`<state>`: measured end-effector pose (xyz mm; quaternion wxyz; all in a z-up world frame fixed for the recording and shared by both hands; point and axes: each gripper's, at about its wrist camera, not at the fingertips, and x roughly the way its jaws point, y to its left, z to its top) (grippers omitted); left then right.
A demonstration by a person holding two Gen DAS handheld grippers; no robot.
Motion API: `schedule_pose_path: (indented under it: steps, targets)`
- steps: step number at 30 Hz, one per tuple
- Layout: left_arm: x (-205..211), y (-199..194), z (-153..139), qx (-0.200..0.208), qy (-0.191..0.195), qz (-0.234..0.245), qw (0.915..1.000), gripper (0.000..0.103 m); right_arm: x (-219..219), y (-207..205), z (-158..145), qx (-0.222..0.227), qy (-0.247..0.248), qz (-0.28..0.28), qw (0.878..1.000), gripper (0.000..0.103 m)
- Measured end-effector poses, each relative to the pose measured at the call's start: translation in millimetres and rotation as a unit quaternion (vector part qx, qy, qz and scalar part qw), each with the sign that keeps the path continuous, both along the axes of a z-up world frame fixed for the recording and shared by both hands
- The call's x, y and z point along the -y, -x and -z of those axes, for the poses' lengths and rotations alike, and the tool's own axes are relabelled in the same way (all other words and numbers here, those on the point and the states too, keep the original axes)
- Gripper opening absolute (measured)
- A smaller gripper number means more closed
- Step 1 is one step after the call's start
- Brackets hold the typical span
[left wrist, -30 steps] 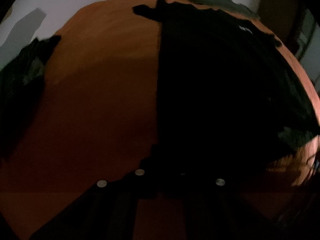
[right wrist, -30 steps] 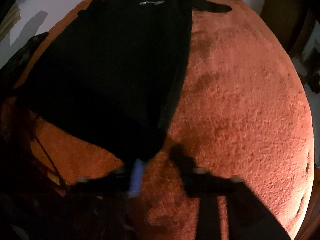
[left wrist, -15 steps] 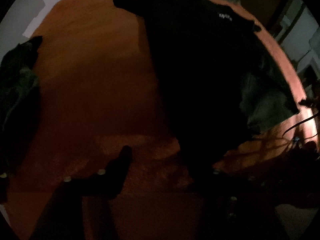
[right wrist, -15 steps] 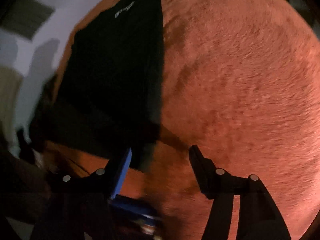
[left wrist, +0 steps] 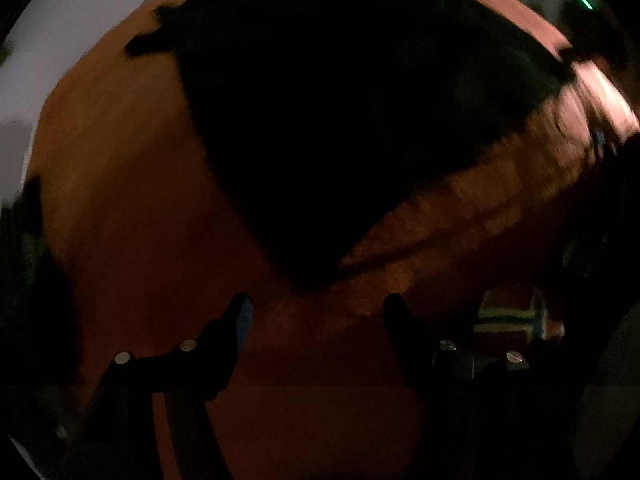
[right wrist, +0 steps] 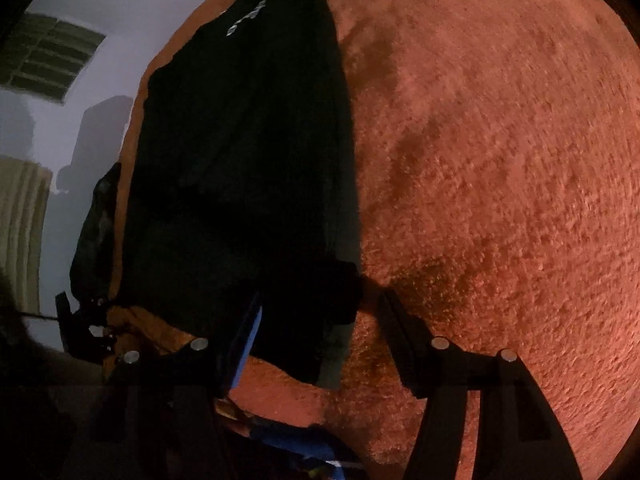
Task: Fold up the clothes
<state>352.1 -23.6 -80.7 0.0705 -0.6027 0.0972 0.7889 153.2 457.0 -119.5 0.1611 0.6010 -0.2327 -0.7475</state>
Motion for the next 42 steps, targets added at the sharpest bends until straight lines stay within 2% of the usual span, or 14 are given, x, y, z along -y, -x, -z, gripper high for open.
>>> schedule_pose_path:
  steps: [3,7,8,9,11,12,13,19,23,27,34,39,41,42]
  targets:
    - [36.1,14.4,-5.5,0.014,-0.081,-0.089,0.9926,0.069,-0.4,3.1,1.6,0.006,0.006,0.001,1.0,0.06]
    - [86.0,38.6,-6.2,0.027,-0.241,-0.209,0.9474,0.069,-4.0,9.0,7.8,0.02,0.02,0.012,1.0,0.06]
    - [92.4,43.3,-2.8,0.03,-0.27,-0.226,0.9353,0.069,-2.8,10.1,10.0,0.027,0.021,0.011,0.999,0.06]
    - [92.8,45.6,1.1,0.034,-0.282,-0.234,0.93,0.069,-0.6,11.3,12.6,0.035,0.02,0.01,0.999,0.06]
    - [87.9,50.8,9.1,0.047,-0.288,-0.236,0.9269,0.069,4.0,13.7,17.4,0.047,0.014,0.004,0.999,0.054]
    - [85.3,54.0,13.3,0.055,-0.29,-0.237,0.9256,0.069,5.5,14.5,18.2,0.052,0.011,0.007,0.999,0.024]
    - [82.9,56.4,15.4,0.057,-0.295,-0.236,0.9242,0.069,6.7,15.1,18.4,0.057,0.009,0.012,0.998,0.003]
    - [86.6,57.6,21.9,0.059,-0.321,-0.248,0.9121,0.069,-19.4,-0.3,13.0,0.071,0.014,0.059,0.996,0.003]
    - [91.7,66.7,28.3,0.07,-0.329,-0.258,0.9058,0.069,-18.5,2.9,17.0,0.073,0.029,0.05,0.996,0.003]
    - [78.2,82.7,29.4,0.069,-0.33,-0.256,0.9061,0.069,-16.5,7.9,20.8,0.073,0.037,0.04,0.996,0.003]
    - [56.7,89.0,38.8,0.092,-0.305,-0.244,0.9158,0.069,-14.9,5.4,19.2,0.067,0.031,0.031,0.997,0.003]
    - [62.5,85.1,40.5,0.095,-0.315,-0.251,0.9104,0.069,-5.0,8.3,13.7,0.06,0.013,0.027,0.998,0.003]
    - [58.7,84.3,41.4,0.089,-0.313,-0.243,0.9136,0.069,-2.8,7.8,13.8,0.058,0.013,0.026,0.998,0.003]
    - [55.5,83.4,40.1,0.078,-0.308,-0.235,0.9184,0.06,-1.6,7.6,13.9,0.057,0.013,0.026,0.998,0.003]
